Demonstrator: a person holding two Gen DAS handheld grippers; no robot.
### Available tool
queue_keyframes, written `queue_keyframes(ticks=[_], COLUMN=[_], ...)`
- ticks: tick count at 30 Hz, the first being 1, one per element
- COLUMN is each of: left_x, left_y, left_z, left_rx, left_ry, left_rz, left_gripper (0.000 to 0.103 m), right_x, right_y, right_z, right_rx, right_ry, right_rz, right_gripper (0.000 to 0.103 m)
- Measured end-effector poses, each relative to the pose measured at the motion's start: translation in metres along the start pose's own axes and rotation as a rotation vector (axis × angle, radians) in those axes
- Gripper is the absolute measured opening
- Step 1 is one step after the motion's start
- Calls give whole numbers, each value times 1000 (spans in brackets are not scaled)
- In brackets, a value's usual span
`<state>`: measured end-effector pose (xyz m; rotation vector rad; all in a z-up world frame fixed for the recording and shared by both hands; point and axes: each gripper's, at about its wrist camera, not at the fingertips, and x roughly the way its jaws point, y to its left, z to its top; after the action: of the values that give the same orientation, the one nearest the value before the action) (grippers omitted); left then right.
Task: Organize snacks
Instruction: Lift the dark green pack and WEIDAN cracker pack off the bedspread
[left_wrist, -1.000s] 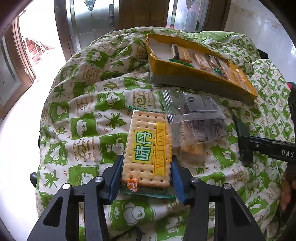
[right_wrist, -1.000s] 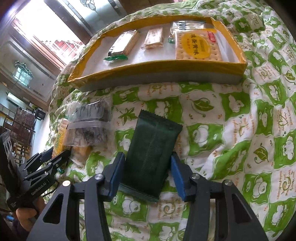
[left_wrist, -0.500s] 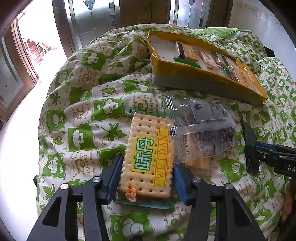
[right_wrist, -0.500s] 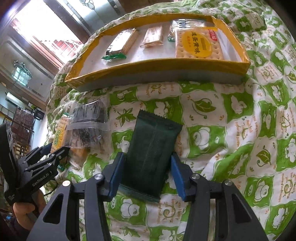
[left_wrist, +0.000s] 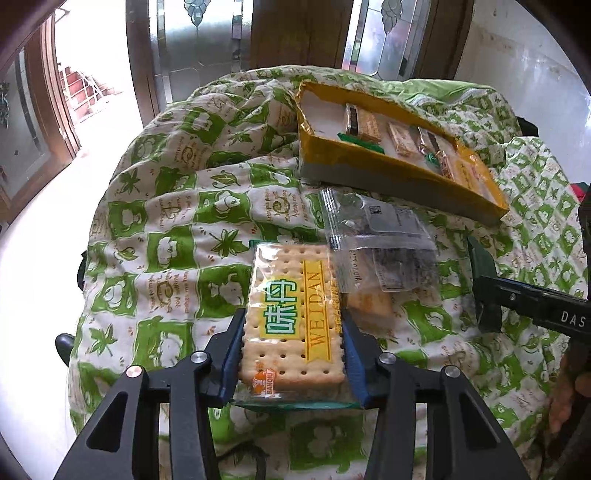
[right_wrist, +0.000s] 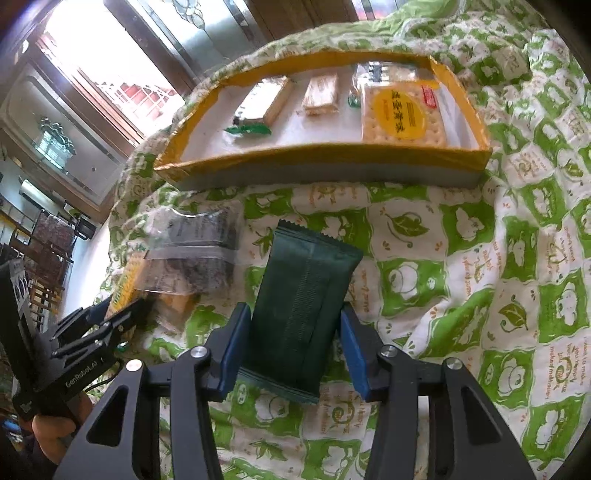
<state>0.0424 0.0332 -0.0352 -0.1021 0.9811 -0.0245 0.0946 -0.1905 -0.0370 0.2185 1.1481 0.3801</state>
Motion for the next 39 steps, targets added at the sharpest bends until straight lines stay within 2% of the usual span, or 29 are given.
queue_keyframes(ticks=[21, 39], left_x=[-32, -51], left_y=[3, -13], left_z=[-2, 8], left_rx=[-16, 9], left_ry=[-52, -81], left_rz=[8, -36], left_gripper=[50, 50], right_x=[-13, -24], right_y=[-1, 4], right_z=[-2, -6], right_rx=[-4, -6], right_ry=[-26, -48], right_rz=[19, 31], right_gripper=[48, 48])
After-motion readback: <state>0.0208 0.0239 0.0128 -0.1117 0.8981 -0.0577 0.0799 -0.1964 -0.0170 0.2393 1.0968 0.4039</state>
